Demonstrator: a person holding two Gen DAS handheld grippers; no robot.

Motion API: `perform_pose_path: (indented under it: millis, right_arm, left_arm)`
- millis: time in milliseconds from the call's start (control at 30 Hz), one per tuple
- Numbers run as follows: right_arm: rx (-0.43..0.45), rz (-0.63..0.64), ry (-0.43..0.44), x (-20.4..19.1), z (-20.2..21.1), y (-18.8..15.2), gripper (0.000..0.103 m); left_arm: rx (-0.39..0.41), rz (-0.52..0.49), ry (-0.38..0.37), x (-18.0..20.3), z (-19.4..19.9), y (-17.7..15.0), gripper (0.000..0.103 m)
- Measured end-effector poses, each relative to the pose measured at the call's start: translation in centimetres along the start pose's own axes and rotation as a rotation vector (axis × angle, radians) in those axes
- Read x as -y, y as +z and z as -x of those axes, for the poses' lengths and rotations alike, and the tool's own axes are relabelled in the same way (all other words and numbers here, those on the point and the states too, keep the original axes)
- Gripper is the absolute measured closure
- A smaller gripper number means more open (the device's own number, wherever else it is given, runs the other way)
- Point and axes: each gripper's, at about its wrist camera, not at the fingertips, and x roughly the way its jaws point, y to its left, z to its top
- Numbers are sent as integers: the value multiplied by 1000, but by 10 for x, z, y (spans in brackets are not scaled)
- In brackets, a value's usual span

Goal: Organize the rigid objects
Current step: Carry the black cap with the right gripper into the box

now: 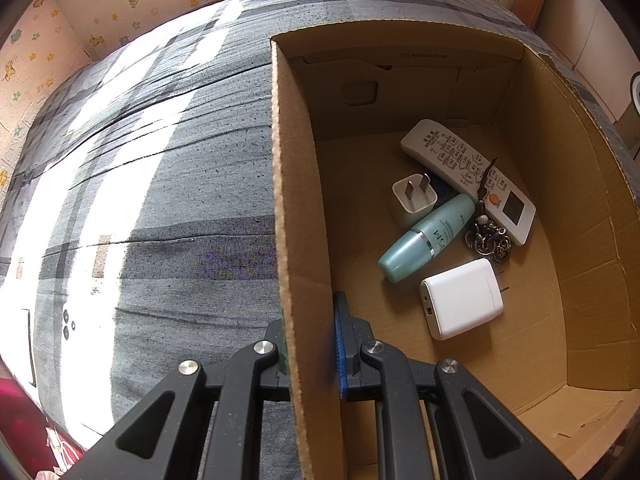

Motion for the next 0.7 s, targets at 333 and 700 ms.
perform_pose_path:
  millis: [333, 700]
  right_arm:
    - [-36, 69, 75, -53, -17, -6, 55]
    - [-125, 95, 121, -86, -56, -22, 55]
  left_arm:
    - [0, 0, 0, 0, -1, 0, 89]
    - [1, 2, -2, 1, 0, 0, 89]
